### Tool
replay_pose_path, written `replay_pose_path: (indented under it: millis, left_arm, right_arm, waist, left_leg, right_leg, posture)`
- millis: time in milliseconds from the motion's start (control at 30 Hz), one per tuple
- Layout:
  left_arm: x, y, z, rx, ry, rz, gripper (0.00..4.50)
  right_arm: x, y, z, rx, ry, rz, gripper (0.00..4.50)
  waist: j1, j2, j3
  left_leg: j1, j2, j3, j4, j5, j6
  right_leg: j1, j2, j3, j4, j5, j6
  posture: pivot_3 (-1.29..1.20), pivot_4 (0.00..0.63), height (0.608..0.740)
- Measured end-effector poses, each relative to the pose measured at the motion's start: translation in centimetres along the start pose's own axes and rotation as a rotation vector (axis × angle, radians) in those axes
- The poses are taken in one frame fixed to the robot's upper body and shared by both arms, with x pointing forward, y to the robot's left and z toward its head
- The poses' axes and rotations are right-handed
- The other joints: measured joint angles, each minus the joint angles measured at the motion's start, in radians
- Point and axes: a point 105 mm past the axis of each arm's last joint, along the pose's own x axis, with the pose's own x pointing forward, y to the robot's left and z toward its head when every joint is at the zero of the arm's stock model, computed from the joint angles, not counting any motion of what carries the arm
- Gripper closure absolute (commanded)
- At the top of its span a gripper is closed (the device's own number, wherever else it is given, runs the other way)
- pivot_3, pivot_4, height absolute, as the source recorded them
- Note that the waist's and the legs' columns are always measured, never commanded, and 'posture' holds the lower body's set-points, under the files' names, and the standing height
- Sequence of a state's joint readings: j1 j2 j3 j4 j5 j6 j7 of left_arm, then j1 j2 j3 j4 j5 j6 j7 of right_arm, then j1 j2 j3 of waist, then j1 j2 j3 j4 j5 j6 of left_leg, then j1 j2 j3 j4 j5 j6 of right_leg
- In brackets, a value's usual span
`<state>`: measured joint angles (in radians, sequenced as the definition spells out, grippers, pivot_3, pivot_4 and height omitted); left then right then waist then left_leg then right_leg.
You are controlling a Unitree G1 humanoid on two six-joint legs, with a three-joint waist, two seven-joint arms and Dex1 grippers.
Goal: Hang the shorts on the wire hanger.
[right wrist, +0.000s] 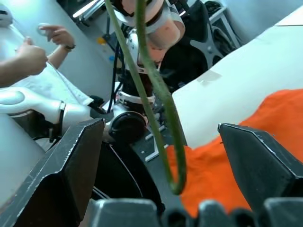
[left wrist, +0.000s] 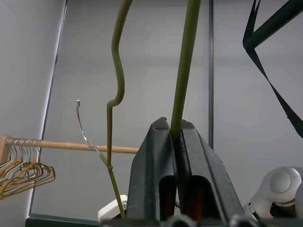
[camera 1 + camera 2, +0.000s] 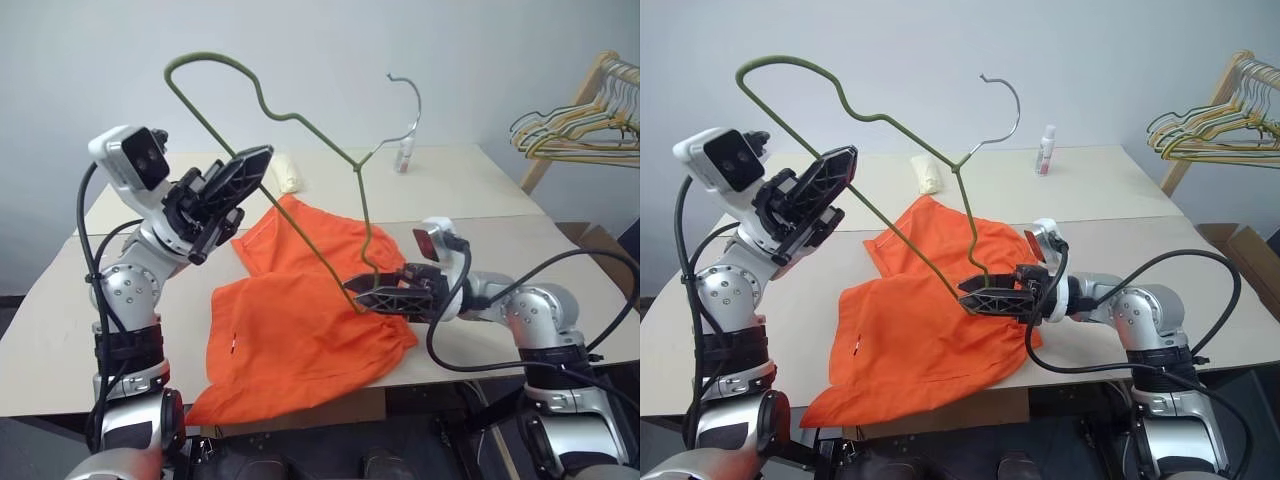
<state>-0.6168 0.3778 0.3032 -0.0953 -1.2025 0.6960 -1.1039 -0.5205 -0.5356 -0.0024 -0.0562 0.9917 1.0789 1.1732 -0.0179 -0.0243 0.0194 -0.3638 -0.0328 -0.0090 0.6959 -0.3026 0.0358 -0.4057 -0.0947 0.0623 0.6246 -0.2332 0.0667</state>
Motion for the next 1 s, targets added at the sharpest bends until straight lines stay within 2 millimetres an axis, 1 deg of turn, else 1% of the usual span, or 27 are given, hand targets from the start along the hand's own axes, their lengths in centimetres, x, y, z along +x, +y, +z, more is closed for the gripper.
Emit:
replay_pose_path:
  millis: [33,133,367,433,500,533,667,767,833,867,933,1000]
  left_arm:
    - [0.0,0.0,0.0,0.0,0.001,0.001,4.5]
    - [-0.1,0.1,0.0,0.005,0.003,0.005,4.5]
    - [0.0,0.2,-0.2,0.019,0.003,0.01,4.5]
    - [0.0,0.2,-0.3,0.017,0.005,0.007,4.5]
    - [-0.1,0.3,-0.3,0.022,0.006,0.018,4.5]
    - [-0.3,0.3,-0.3,0.025,0.002,0.025,4.5]
    - [-0.7,0.4,-0.5,0.024,0.012,0.037,4.5]
    - [-1.0,0.6,-0.7,0.036,0.058,0.059,4.5]
    - [-1.5,1.0,-1.2,0.041,0.111,0.098,3.95]
    - [-1.8,1.7,-1.7,0.052,0.166,0.153,3.72]
    - [-2.7,3.2,-4.1,0.057,0.341,0.263,3.02]
    - [-3.3,4.1,-6.7,0.084,0.484,0.31,2.33]
  right_arm:
    - [0.0,0.1,0.1,-0.003,0.003,0.002,0.03]
    - [-0.2,0.2,0.0,-0.005,0.016,0.008,0.59]
    - [0.4,0.5,-0.4,-0.017,0.056,0.022,3.1]
    - [0.4,0.5,-0.5,-0.021,0.061,0.02,3.89]
    - [0.5,0.7,-0.5,-0.031,0.07,0.03,4.47]
    - [0.6,1.0,-0.5,-0.043,0.075,0.043,4.47]
    - [0.6,1.0,-0.5,-0.044,0.077,0.038,4.47]
    - [0.5,0.8,-0.6,-0.044,0.083,0.023,4.47]
    - [0.1,0.6,-0.8,-0.038,0.089,-0.003,4.5]
    - [-0.1,0.5,-0.9,-0.033,0.084,-0.015,4.5]
    - [-0.6,0.3,-0.5,-0.048,0.059,-0.056,4.5]
    - [-1.7,-0.2,0.0,-0.058,0.046,-0.142,4.5]
  waist:
    - [0.0,0.0,0.0]
    - [0.0,0.0,0.0]
    - [0.0,0.0,0.0]
    - [0.0,0.0,0.0]
    - [0.0,0.0,0.0]
    - [-0.001,0.0,0.0]
    - [0.0,0.0,0.0]
    - [0.0,0.0,0.0]
    - [0.0,0.0,0.0]
    - [0.001,0.0,0.0]
    - [0.006,0.001,0.0]
    - [0.011,0.0,0.0]
  left_leg:
    - [0.0,0.0,0.0,0.0,0.0,0.0]
    - [0.0,0.0,0.0,0.0,0.0,0.0]
    - [0.0,0.0,0.0,0.0,0.0,0.0]
    - [0.0,0.0,0.0,0.0,0.0,0.0]
    - [0.0,0.0,0.0,0.0,0.0,0.0]
    - [0.0,0.0,0.0,0.0,0.0,0.0]
    - [0.0,0.0,0.0,0.0,0.0,0.0]
    - [0.0,0.0,0.0,0.0,0.0,0.0]
    - [0.0,0.0,0.0,0.0,0.0,0.0]
    - [0.0,-0.001,0.0,0.0,0.0,0.0]
    - [0.0,-0.002,-0.001,0.0,0.0,0.0]
    - [0.0,-0.002,-0.001,0.0,0.0,0.0]
  right_leg:
    - [0.0,0.0,0.0,0.0,0.0,0.0]
    - [0.0,0.0,0.0,0.0,0.0,0.0]
    - [0.0,0.0,0.0,0.0,0.0,0.0]
    - [0.0,0.0,0.0,0.0,0.0,0.0]
    - [0.0,0.0,0.0,0.0,0.0,0.0]
    - [0.0,0.0,0.0,0.0,0.0,0.0]
    - [0.0,0.0,0.0,0.0,0.0,0.0]
    - [0.0,0.0,0.0,0.0,0.0,0.0]
    - [0.0,0.0,0.0,0.0,0.0,0.0]
    - [0.0,0.0,0.0,0.0,0.0,0.0]
    - [0.0,-0.001,0.0,0.0,0.0,0.0]
    - [0.001,-0.001,-0.001,-0.001,0.0,0.0]
  posture:
    - [-0.03,0.0,0.74]
    - [-0.03,0.0,0.74]
    - [-0.03,0.0,0.74]
    - [-0.03,0.0,0.74]
    - [-0.03,0.0,0.74]
    - [-0.03,0.0,0.74]
    - [-0.03,0.0,0.74]
    - [-0.03,0.0,0.74]
    - [-0.03,0.0,0.74]
    - [-0.03,0.0,0.74]
    - [-0.04,0.0,0.74]
    - [-0.04,0.0,0.74]
